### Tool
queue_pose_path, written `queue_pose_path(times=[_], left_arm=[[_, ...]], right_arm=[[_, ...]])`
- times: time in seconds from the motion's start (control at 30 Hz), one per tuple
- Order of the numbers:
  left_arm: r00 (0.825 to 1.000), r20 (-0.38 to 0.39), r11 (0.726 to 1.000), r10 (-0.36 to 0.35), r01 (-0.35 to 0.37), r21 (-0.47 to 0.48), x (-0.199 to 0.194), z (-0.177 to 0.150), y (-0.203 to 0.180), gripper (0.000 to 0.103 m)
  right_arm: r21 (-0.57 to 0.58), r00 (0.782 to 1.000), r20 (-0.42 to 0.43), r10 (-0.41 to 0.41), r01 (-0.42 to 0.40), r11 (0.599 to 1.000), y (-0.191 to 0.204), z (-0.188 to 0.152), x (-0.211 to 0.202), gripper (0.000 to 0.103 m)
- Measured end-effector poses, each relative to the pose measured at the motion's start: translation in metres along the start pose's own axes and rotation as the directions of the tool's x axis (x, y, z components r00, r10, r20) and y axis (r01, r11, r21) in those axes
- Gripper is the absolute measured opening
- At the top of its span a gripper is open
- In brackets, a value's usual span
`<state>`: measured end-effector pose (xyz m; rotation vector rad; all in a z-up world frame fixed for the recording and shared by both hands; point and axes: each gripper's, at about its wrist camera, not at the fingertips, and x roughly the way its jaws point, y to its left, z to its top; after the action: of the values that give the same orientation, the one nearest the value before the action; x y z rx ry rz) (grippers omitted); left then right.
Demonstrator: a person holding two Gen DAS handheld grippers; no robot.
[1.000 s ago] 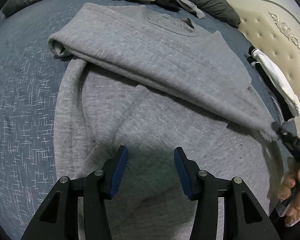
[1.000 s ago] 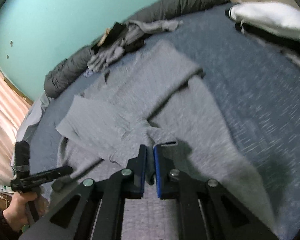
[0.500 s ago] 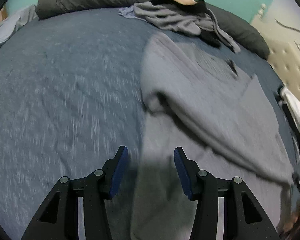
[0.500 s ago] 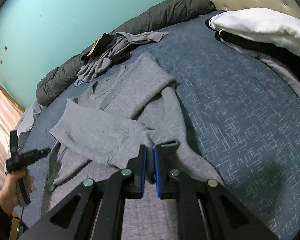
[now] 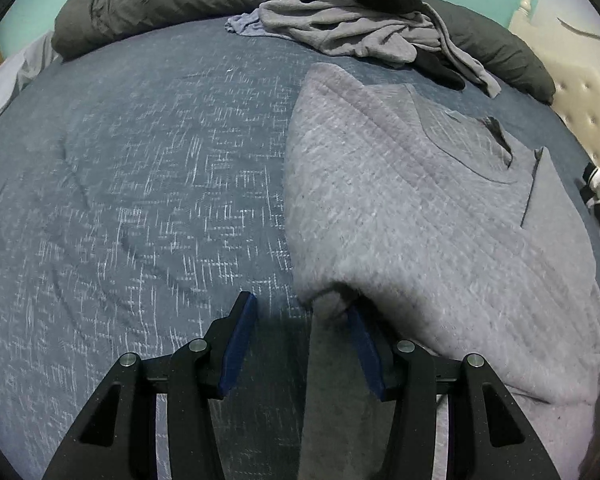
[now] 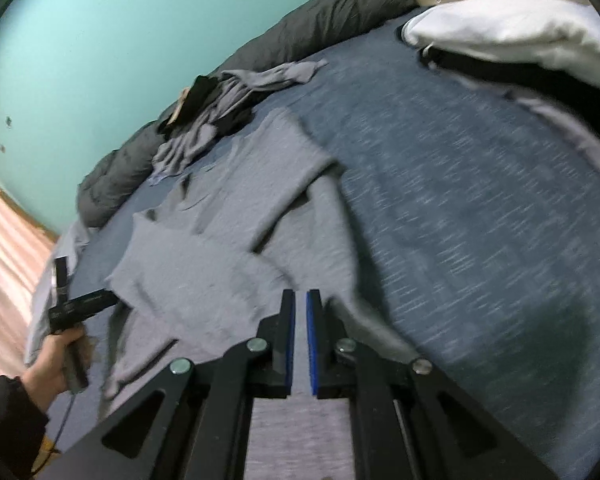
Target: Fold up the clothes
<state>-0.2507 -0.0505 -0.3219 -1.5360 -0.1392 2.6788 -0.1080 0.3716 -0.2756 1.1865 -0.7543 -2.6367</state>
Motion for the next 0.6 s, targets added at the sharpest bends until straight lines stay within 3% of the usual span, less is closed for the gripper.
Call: queue_pose_path(times=[0.13, 0.4, 0.43, 0.47, 0.6], left_arm=[[1.0, 0.006, 0.998, -0.009, 0.009, 0.058, -0.002, 0.005, -0.001, 0.022], [0.999, 0.018, 0.987, 0.033, -0.035, 0.16, -0.01, 0.007, 0.003, 0.021], [0.999, 0.017, 0.989, 0.037, -0.039, 0.146, -0.009, 0.009, 0.007, 0.008], [0.999, 0.025, 0.991, 0.048, -0.051, 0.122, -0.011, 0.011, 0.012, 0.002], [0.997, 0.036, 0.993, 0.074, -0.077, 0.094, -0.018, 0.016, 0.03, 0.002]], right_arm=[[-0.055, 1.0, -0.004, 0.002, -0.002, 0.998, 0.018, -0.002, 0.003, 0.005], [-0.082, 0.997, -0.028, 0.077, -0.079, 0.993, 0.032, -0.003, 0.013, 0.006], [-0.083, 0.996, -0.036, 0.081, -0.084, 0.993, 0.033, -0.004, 0.016, 0.006], [-0.09, 0.995, -0.05, 0.083, -0.087, 0.992, 0.035, -0.006, 0.019, 0.006], [-0.098, 0.994, -0.076, 0.081, -0.088, 0.991, 0.036, -0.01, 0.024, 0.006]])
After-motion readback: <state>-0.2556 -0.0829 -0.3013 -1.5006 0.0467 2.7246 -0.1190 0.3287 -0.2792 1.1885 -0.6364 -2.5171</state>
